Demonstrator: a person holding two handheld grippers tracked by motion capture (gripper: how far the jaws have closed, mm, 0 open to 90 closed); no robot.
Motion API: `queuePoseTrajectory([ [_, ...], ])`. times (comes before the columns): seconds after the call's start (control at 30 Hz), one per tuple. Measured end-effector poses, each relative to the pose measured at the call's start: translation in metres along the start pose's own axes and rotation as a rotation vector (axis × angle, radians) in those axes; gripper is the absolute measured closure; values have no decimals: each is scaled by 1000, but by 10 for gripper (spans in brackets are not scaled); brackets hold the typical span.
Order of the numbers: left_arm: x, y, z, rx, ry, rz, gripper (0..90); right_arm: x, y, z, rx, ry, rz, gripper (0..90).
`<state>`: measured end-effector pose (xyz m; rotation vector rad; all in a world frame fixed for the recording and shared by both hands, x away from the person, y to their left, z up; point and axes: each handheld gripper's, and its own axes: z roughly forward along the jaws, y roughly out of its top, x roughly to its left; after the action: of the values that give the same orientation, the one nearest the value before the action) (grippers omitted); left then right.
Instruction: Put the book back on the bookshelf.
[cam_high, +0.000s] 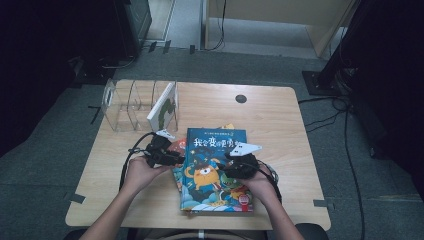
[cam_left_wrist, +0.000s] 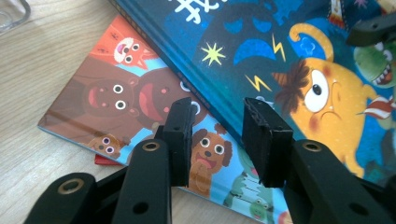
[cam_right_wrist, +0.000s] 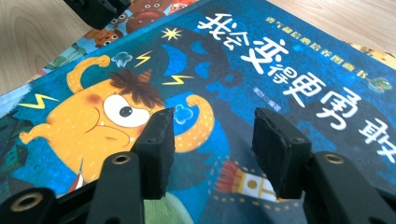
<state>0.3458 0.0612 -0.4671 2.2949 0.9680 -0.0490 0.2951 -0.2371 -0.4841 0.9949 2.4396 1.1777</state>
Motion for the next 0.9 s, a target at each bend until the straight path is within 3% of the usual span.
queuePoseTrajectory([
  [0.13, -2, -3, 5, 15, 15, 43, 672, -1, -2, -4, -13, 14, 11, 538],
  [0.2, -2, -6, 7, 9, 3, 52, 689, -1, -4, -5, -14, 5, 12, 566],
  [0.4, 2, -13, 8, -44, -35, 12, 714, -5, -8, -8, 6, -8, 32, 630],
  [0.6, 0, -21, 9, -102, -29, 12, 721, -7, -11, -11, 8, -23, 41, 647],
  [0.7, 2, -22, 8, -107, -42, -24, 712, -10, -14, -11, 7, -40, 45, 648],
  [0.8, 1, -24, 9, -114, -38, 16, 706, -14, -17, -11, 9, -51, 61, 664],
  [0.9, 1, -24, 9, -117, -41, 6, 699, -14, -18, -13, 11, -73, 70, 715],
])
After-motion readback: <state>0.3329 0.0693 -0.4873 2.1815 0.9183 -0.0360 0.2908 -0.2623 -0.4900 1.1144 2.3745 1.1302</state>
